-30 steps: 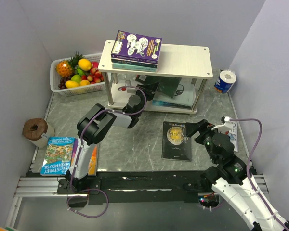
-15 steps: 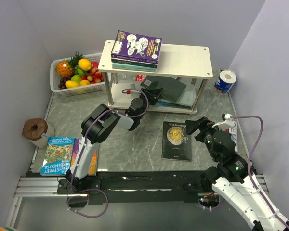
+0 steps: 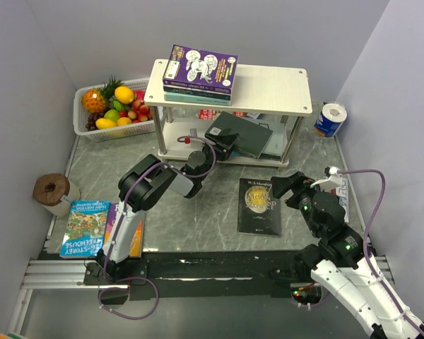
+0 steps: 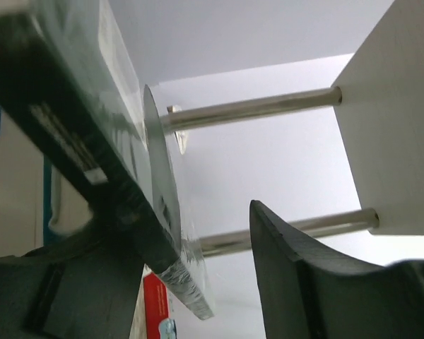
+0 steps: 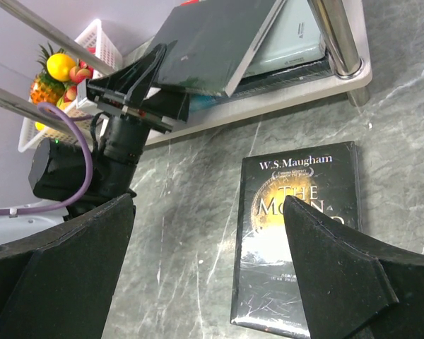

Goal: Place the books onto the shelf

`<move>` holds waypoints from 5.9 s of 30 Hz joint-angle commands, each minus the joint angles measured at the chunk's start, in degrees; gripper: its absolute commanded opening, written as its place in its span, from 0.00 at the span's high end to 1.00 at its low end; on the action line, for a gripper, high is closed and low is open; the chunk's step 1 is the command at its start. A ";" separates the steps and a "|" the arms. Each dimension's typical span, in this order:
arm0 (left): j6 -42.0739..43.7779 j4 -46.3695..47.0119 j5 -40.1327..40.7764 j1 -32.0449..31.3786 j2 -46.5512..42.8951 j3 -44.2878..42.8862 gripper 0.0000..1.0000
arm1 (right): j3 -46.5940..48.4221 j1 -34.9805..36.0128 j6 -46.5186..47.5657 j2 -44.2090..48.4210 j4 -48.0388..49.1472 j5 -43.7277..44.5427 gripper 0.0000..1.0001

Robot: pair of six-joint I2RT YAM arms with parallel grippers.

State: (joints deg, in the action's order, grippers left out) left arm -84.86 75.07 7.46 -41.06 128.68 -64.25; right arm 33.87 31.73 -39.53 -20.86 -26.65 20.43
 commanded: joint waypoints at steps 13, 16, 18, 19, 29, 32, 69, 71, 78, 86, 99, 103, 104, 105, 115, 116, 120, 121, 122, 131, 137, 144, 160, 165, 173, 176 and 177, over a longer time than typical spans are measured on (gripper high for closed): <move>-2.15 12.48 -13.09 -1.30 -3.71 0.72 0.31 | 2.08 0.18 -1.60 -1.64 1.34 -2.14 0.07; -2.50 11.16 -14.05 -1.04 -3.61 -1.13 0.39 | 2.08 0.18 -1.78 -1.46 0.91 -2.32 0.07; -2.24 10.72 -14.67 -1.13 -3.70 -2.02 0.52 | 1.99 0.18 -1.78 -1.20 0.90 -2.23 0.07; -2.33 10.63 -14.85 -1.04 -3.88 -2.72 0.56 | 2.08 0.09 -1.69 -1.11 0.90 -2.14 0.07; -2.94 13.09 -13.71 -1.13 -2.30 -5.80 0.79 | 2.25 0.18 -1.60 -0.85 0.81 -1.88 0.07; -3.29 11.77 -13.61 -1.22 -1.24 -8.43 0.79 | 2.61 0.18 -1.34 -0.85 0.81 -1.79 0.07; -11.91 7.73 -30.39 -0.60 -1.23 1.31 0.04 | 3.31 0.18 -1.34 -1.37 -0.15 -2.50 0.07; -11.12 6.94 -31.71 -0.52 -2.55 3.33 0.04 | 3.66 0.18 -0.90 -1.29 -0.68 -2.06 0.07; -2.25 0.29 -34.01 -0.16 -15.36 22.37 0.04 | 4.54 0.09 0.77 -1.72 -1.64 -0.30 0.07; 22.18 -57.96 -5.37 -3.32 -41.38 25.35 0.04 | 6.21 0.09 5.50 -5.23 -1.65 1.02 0.11; 24.11 -56.68 -4.60 5.73 -47.65 24.80 0.93 | 10.08 -0.26 11.49 -25.98 7.39 -5.92 1.00; 27.11 -56.80 -1.84 5.73 -44.58 17.94 0.99 | 6.31 -1.22 11.05 -28.17 16.01 -5.05 1.00; 27.20 -55.13 -1.84 5.73 -44.14 17.50 0.99 | 6.30 -2.01 11.14 -29.92 16.80 -4.87 1.00; 27.81 -53.55 -1.84 5.73 -44.04 17.40 0.99 | 6.47 -2.45 11.31 -30.98 18.03 -4.52 1.00; 31.86 -51.52 -2.45 5.73 -45.53 16.95 0.99 | 11.84 -5.88 16.06 -45.23 21.90 -4.78 1.00; 31.60 -50.56 -2.80 5.73 -47.28 19.40 0.99 | 11.49 -6.06 16.06 -46.01 23.82 -4.43 1.00; 29.49 -45.63 -4.64 5.81 -52.47 27.05 0.99 | 10.17 -6.41 16.24 -47.95 28.48 -1.89 1.00; 29.31 -45.28 -4.91 5.73 -54.74 29.77 0.99 | 9.90 -6.41 16.59 -48.39 29.72 -0.92 1.00; 28.88 -44.84 -5.18 5.73 -55.98 31.10 0.99 | 9.64 -6.41 16.94 -49.18 31.91 1.00 1.00; 27.64 -45.10 -5.97 4.76 -66.19 41.57 0.99 | 10.61 -6.32 21.51 -54.90 37.81 7.26 1.00; 26.94 -43.69 -6.76 4.58 -68.39 44.29 0.99 | 7.45 -5.71 21.42 -53.32 40.01 6.91 1.00; 26.41 -42.37 -8.07 4.50 -66.81 44.30 0.99 | 9.02 -5.36 21.07 -55.07 37.64 6.73 1.00; 24.83 -40.00 -8.87 4.41 -65.84 45.53 0.99 | 5.06 -1.49 22.30 -54.10 43.36 6.99 1.00; 24.74 -40.26 -8.78 4.32 -66.19 45.88 0.99 | 8.05 -1.49 24.85 -58.49 42.83 10.07 1.00; 24.83 -41.23 -7.73 4.23 -67.69 46.58 0.99 | 12.10 -2.10 26.34 -62.02 41.95 13.50 1.00; 24.92 -41.40 -7.73 4.14 -68.13 46.58 0.99 | 13.77 -2.63 26.34 -63.25 40.98 14.03 1.00; 24.92 -41.41 -7.64 4.14 -68.21 46.58 0.99 | 14.20 -2.81 26.34 -63.77 40.37 14.11 1.00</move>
State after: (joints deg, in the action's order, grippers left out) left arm -59.68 31.86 -0.58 -36.64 62.06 -17.96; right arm 43.99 29.85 -14.02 -83.64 12.93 31.38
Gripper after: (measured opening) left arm 0.019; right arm 0.008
